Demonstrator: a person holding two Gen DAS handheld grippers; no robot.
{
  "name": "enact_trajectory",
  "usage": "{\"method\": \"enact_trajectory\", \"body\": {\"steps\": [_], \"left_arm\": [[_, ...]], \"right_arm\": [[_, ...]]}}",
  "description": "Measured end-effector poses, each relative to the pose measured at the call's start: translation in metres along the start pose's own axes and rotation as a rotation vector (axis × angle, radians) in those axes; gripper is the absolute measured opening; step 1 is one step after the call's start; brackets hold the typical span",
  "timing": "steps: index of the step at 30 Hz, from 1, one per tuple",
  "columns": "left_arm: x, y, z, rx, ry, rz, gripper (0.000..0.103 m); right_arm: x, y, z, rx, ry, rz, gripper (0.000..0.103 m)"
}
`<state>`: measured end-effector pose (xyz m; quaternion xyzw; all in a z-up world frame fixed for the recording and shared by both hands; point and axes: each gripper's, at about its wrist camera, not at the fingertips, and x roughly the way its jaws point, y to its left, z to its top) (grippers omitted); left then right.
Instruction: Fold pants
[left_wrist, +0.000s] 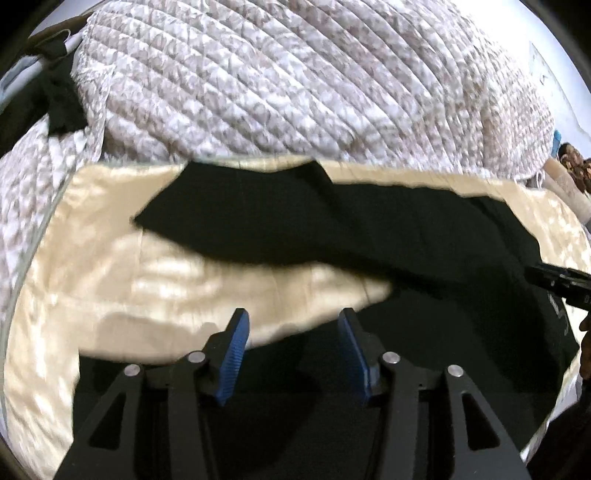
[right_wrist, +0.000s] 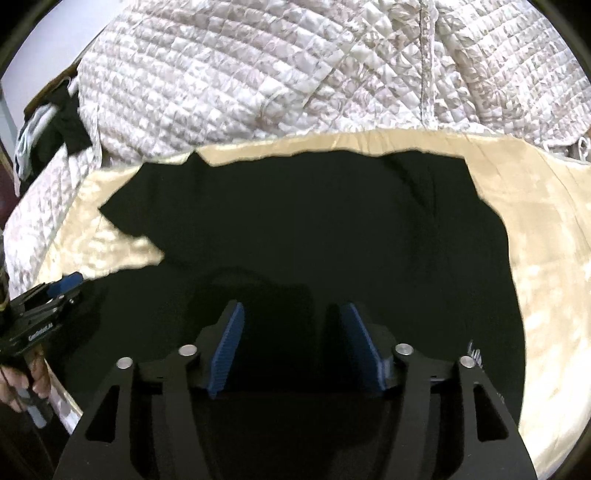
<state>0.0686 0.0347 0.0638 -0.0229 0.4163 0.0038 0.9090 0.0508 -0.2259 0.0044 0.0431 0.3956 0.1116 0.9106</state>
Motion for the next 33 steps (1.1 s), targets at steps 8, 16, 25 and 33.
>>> {"method": "enact_trajectory", "body": {"steps": [8, 16, 25, 33], "left_arm": [[0.054, 0.01, 0.074, 0.0, -0.013, -0.026, 0.065], [0.121, -0.006, 0.121, 0.032, 0.023, -0.038, 0.066], [0.185, -0.021, 0.132, 0.057, 0.128, 0.015, 0.056], [0.161, -0.039, 0.123, 0.124, 0.01, 0.033, 0.006]], "right_arm": [[0.031, -0.033, 0.061, 0.028, 0.003, -0.008, 0.063], [0.075, -0.05, 0.115, -0.005, 0.018, -0.057, 0.064], [0.142, -0.05, 0.146, -0.061, 0.111, -0.115, 0.065], [0.141, -0.034, 0.15, -0.131, 0.09, -0.115, 0.009]]}}
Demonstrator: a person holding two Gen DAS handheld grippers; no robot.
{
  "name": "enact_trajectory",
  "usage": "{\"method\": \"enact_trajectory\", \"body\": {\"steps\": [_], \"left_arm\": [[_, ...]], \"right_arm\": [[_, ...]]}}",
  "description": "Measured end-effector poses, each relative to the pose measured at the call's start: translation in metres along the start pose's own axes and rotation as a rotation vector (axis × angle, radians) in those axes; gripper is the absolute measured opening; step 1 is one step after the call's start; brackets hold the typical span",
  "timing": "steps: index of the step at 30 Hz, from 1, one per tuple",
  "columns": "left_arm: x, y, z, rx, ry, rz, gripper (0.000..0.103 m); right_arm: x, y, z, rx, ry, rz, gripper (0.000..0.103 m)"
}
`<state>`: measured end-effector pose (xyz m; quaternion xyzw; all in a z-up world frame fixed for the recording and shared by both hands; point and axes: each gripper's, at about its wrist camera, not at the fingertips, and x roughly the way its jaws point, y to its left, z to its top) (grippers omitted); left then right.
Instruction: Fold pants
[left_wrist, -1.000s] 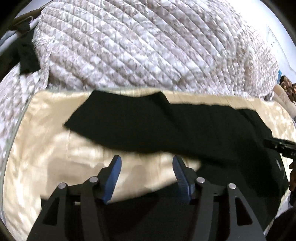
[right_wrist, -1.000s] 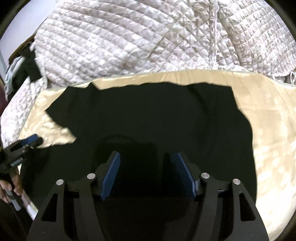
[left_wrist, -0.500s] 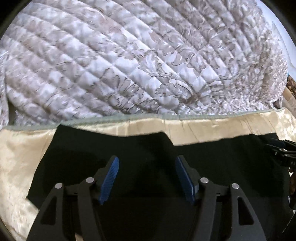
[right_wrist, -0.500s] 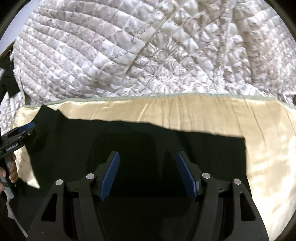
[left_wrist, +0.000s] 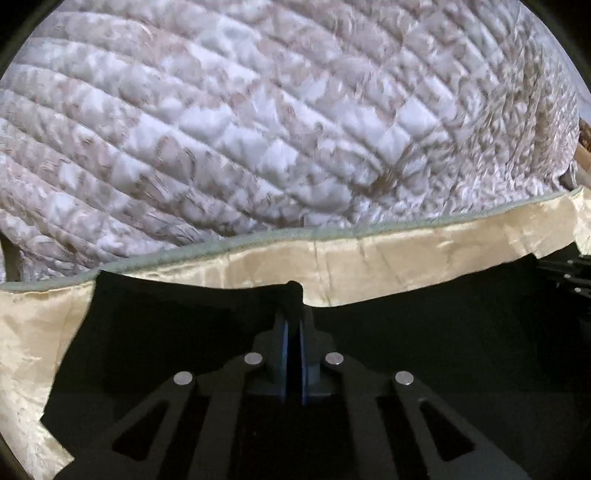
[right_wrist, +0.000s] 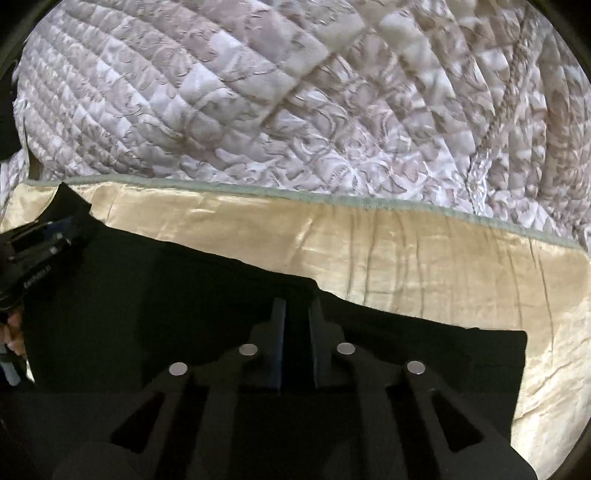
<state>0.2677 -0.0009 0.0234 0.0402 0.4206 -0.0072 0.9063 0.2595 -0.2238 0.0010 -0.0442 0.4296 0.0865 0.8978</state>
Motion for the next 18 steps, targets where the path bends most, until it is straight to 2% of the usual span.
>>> {"method": "enact_trajectory", "body": {"steps": [5, 11, 15, 18], "left_arm": [[-0.056, 0.006, -0.009, -0.042, -0.105, -0.02, 0.006], [-0.146, 0.016, -0.042, -0.103, -0.226, -0.07, 0.006], [-0.195, 0.013, -0.084, -0.127, -0.27, -0.108, 0.006], [-0.216, 0.007, -0.123, -0.153, -0.253, -0.139, 0.006]], "right_arm": [[-0.031, 0.003, -0.005, 0.024, -0.079, 0.03, 0.007], [-0.111, 0.01, -0.036, 0.055, -0.212, 0.087, 0.007], [-0.164, 0.02, -0.082, 0.088, -0.276, 0.126, 0.007], [-0.189, 0.027, -0.128, 0.132, -0.286, 0.142, 0.007]]}}
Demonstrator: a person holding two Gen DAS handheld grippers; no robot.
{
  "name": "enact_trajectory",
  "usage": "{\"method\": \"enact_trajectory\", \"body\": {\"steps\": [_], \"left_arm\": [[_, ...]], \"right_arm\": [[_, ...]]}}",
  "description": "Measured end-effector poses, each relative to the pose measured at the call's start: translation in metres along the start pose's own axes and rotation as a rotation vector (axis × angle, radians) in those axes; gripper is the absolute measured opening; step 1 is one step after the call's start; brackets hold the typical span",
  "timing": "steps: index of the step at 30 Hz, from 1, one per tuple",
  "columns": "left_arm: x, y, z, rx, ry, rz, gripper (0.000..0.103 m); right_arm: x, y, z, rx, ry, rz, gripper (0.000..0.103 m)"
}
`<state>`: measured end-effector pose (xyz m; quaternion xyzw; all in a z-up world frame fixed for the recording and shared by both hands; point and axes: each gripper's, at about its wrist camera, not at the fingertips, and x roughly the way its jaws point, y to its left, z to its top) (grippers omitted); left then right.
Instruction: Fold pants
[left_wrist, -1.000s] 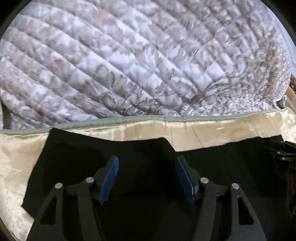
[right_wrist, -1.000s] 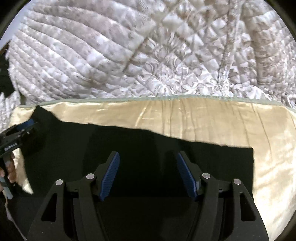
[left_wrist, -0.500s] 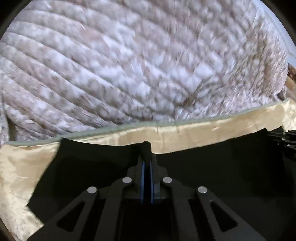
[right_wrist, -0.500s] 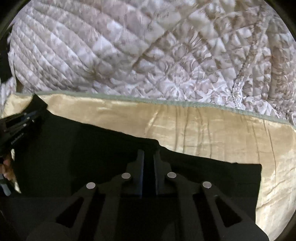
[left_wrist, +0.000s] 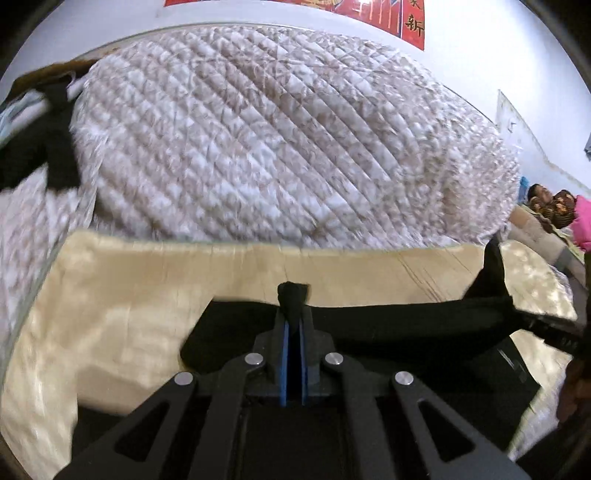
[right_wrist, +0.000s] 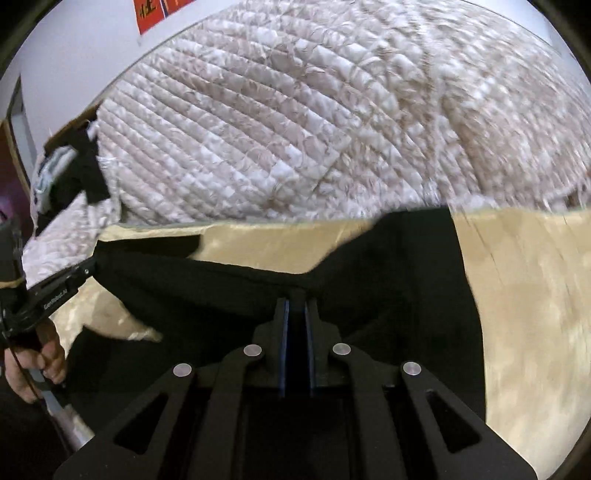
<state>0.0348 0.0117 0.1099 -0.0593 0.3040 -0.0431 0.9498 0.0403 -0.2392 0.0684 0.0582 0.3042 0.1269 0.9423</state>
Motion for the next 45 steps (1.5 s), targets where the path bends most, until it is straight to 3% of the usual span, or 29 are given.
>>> {"method": "enact_trajectory", "body": {"steps": [5, 8, 11, 12, 14, 16, 18, 19, 23, 27, 33, 37, 39, 41, 45], "left_arm": [[-0.014, -0.005, -0.062, -0.026, 0.116, -0.009, 0.006], [-0.011, -0.007, -0.094, -0.027, 0.225, 0.005, 0.007], [-0.02, -0.005, -0.109, -0.02, 0.254, 0.024, 0.012], [-0.024, -0.003, -0.11, -0.026, 0.252, 0.022, 0.012], [-0.032, 0.002, -0.107, -0.041, 0.241, 0.027, 0.014], [-0.039, 0.004, -0.101, -0.051, 0.219, 0.029, 0.024], [-0.04, 0.005, -0.092, -0.053, 0.192, 0.018, 0.046], [-0.037, 0.003, -0.086, -0.045, 0.178, 0.016, 0.048], [-0.014, -0.009, -0.069, 0.015, 0.181, 0.001, 0.056], [0.024, -0.034, -0.064, 0.123, 0.229, -0.015, 0.056], [0.068, -0.054, -0.068, 0.203, 0.296, 0.033, 0.056], [0.076, -0.061, -0.065, 0.242, 0.29, 0.079, 0.053], [0.078, -0.064, -0.062, 0.264, 0.286, 0.094, 0.02], [0.079, -0.062, -0.059, 0.262, 0.286, 0.104, 0.008], [0.046, -0.041, -0.05, 0.167, 0.167, 0.137, 0.005]], "right_arm": [[-0.029, -0.001, -0.075, 0.117, 0.057, 0.001, 0.007], [-0.022, -0.007, -0.119, 0.2, 0.149, -0.012, 0.007], [-0.019, -0.01, -0.141, 0.237, 0.21, -0.008, 0.009], [-0.022, -0.011, -0.143, 0.243, 0.206, -0.001, 0.011], [-0.029, -0.014, -0.145, 0.277, 0.193, 0.022, 0.028], [-0.035, -0.019, -0.149, 0.322, 0.17, 0.051, 0.043], [-0.039, -0.024, -0.152, 0.366, 0.147, 0.08, 0.053], [-0.04, -0.026, -0.154, 0.382, 0.135, 0.081, 0.056], [-0.046, -0.043, -0.156, 0.471, 0.087, 0.069, 0.059], [-0.052, -0.061, -0.16, 0.561, 0.039, 0.043, 0.059], [-0.054, -0.087, -0.165, 0.668, 0.017, 0.017, 0.059], [-0.055, -0.096, -0.157, 0.694, -0.023, -0.015, 0.059], [-0.056, -0.1, -0.157, 0.711, -0.043, -0.027, 0.059], [-0.056, -0.101, -0.157, 0.714, -0.054, -0.036, 0.059], [-0.054, -0.102, -0.158, 0.692, -0.055, -0.041, 0.057]]}}
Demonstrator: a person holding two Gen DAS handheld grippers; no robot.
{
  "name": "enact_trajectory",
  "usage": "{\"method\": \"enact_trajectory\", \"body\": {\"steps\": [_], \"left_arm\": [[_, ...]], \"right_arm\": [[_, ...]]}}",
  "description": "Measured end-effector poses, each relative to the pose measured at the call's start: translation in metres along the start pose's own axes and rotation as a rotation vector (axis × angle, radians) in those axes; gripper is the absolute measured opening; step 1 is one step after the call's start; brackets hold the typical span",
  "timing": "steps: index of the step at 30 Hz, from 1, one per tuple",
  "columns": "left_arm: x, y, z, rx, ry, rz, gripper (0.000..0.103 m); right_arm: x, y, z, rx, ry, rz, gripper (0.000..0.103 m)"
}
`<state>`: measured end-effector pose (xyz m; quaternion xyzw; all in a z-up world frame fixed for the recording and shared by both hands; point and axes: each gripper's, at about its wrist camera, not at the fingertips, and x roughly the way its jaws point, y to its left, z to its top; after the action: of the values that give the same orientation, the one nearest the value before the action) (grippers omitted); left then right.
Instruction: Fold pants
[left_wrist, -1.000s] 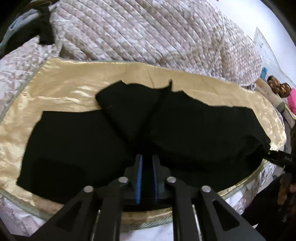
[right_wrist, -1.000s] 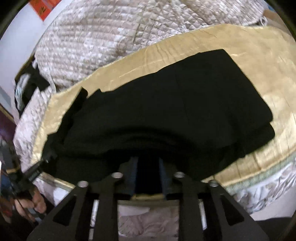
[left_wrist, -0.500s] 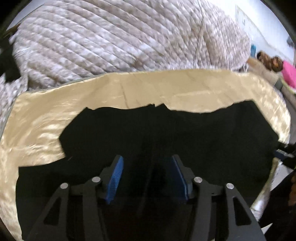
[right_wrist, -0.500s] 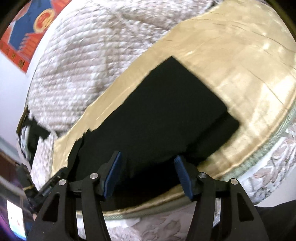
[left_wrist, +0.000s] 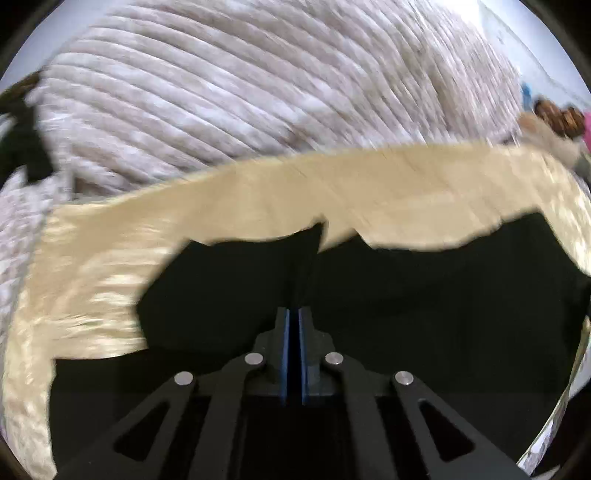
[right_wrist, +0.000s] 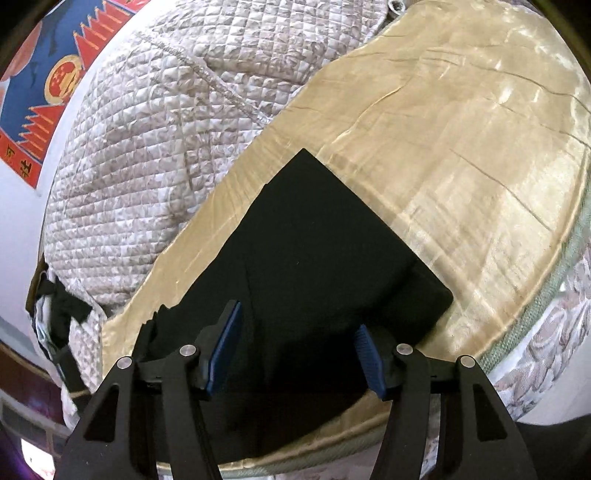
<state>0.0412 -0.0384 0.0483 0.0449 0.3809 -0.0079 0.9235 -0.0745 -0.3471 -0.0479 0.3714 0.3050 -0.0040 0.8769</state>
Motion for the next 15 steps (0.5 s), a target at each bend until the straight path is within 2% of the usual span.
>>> {"method": "enact_trajectory", "body": {"steps": [4, 5, 8, 12, 15], "left_arm": [[-0.051, 0.05, -0.014, -0.176, -0.123, 0.075, 0.005], [-0.064, 0.065, -0.022, -0.23, -0.143, 0.098, 0.005], [-0.093, 0.105, -0.054, -0.376, -0.167, 0.163, 0.005], [-0.094, 0.144, -0.1, -0.541, -0.093, 0.191, 0.005], [-0.08, 0.168, -0.124, -0.688, -0.021, 0.123, 0.005]], "right_arm": [[0.004, -0.009, 0.004, 0.018, 0.001, -0.031, 0.018], [0.005, -0.013, 0.004, 0.036, 0.005, -0.029, 0.015], [0.005, -0.019, 0.005, 0.062, 0.005, -0.009, 0.014], [0.002, -0.017, 0.003, 0.047, -0.006, -0.011, 0.014], [0.002, -0.018, 0.003, 0.043, -0.006, -0.011, 0.014]]}}
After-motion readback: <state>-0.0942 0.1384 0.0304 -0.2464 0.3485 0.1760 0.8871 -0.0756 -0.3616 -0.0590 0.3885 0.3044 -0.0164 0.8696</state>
